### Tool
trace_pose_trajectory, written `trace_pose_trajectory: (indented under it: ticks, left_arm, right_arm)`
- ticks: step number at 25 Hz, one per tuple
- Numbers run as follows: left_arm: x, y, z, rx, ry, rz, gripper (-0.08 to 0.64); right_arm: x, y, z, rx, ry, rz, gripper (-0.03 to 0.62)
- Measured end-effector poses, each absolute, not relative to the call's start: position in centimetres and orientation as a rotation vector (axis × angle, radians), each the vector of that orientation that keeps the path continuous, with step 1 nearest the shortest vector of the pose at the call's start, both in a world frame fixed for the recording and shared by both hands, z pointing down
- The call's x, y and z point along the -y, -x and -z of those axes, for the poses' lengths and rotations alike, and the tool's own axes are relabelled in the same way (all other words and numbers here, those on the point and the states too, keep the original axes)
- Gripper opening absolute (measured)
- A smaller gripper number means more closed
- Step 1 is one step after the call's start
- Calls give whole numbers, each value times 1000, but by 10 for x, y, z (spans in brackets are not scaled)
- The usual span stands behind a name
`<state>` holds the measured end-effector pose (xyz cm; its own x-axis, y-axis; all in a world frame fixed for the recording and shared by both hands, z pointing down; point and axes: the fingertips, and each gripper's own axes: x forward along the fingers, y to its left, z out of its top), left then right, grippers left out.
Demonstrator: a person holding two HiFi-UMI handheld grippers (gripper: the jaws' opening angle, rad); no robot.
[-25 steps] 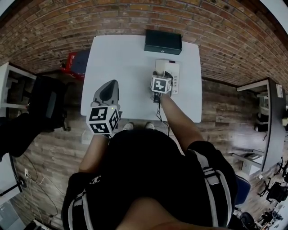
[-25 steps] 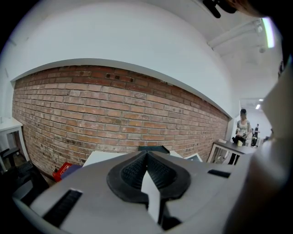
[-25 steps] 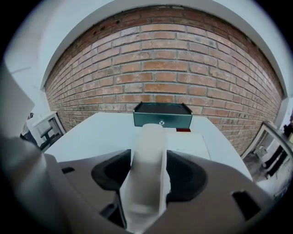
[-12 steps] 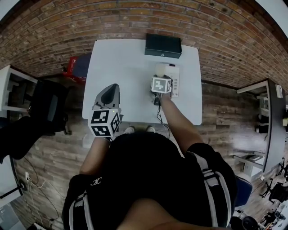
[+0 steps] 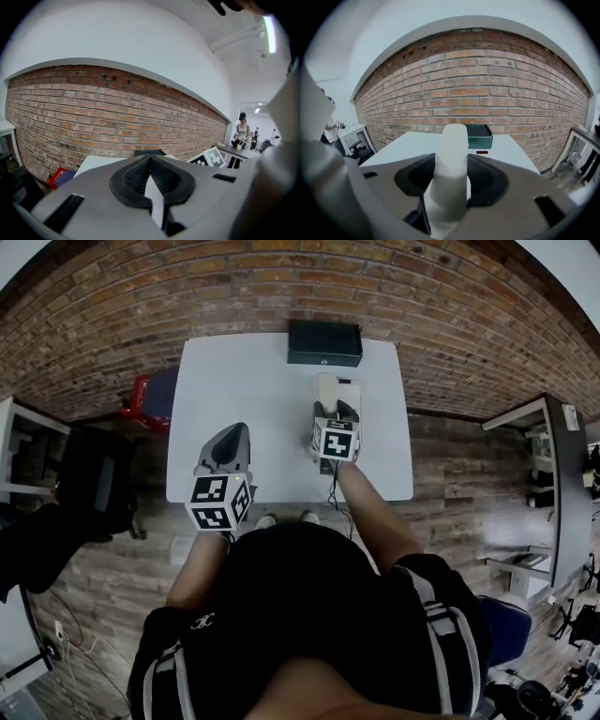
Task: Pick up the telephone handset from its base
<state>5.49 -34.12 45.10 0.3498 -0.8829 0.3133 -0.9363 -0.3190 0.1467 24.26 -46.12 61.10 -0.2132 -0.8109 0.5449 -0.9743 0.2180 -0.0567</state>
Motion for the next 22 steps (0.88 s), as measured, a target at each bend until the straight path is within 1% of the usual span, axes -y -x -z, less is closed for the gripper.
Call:
trace_pose_trajectory:
  ticks: [6, 12, 17, 22]
  left_arm:
    - [344, -71, -451, 1554, -2352, -253, 2]
    - [352, -86, -452, 1500, -2391, -257, 2]
    - [360, -99, -452, 1458, -2413, -255, 2]
    - [365, -111, -450, 1414, -2441, -257, 2]
  right_arm:
    - [440, -248, -527, 2293, -1731, -391, 201]
    - [417, -263, -465, 2380, -1848, -329, 201]
    - [390, -280, -438, 2421, -1944, -296, 201]
    - [367, -288, -432, 2439, -1968, -302, 201]
